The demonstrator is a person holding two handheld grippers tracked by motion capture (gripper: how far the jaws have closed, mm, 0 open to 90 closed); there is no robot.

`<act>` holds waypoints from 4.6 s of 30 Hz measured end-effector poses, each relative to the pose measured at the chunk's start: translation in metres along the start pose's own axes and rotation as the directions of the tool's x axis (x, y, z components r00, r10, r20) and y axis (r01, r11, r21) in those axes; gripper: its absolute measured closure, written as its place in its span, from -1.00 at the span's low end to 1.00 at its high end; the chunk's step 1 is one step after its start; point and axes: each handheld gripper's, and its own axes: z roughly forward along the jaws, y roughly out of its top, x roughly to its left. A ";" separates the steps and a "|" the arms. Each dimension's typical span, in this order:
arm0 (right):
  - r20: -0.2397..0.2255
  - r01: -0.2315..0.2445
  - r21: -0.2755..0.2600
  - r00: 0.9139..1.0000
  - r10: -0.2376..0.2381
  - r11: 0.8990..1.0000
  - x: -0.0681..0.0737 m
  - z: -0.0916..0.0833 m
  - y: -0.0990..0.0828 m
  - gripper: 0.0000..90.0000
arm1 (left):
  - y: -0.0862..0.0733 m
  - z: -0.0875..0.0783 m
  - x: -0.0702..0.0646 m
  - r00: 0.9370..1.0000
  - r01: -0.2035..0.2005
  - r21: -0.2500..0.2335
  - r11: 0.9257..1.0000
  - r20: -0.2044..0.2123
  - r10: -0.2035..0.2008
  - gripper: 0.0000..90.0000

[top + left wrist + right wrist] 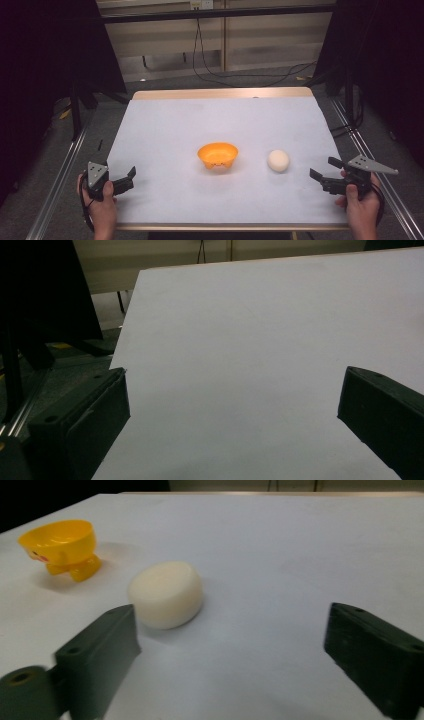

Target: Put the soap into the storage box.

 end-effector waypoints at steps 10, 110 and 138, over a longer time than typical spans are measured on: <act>-0.115 0.062 0.181 0.992 -0.042 0.982 0.013 0.019 0.011 -1.00 | 0.000 0.000 0.000 1.000 0.001 0.000 1.000 0.001 -0.001 -1.00; -0.324 0.411 0.651 0.911 -0.256 0.638 0.052 0.148 0.067 -0.48 | 0.001 0.003 0.004 0.999 0.024 0.027 0.999 0.032 -0.025 -1.00; -0.390 0.460 0.594 0.882 -0.264 0.659 0.077 0.153 0.083 -0.48 | 0.001 0.003 0.004 0.999 0.031 0.029 0.999 0.035 -0.032 -1.00</act>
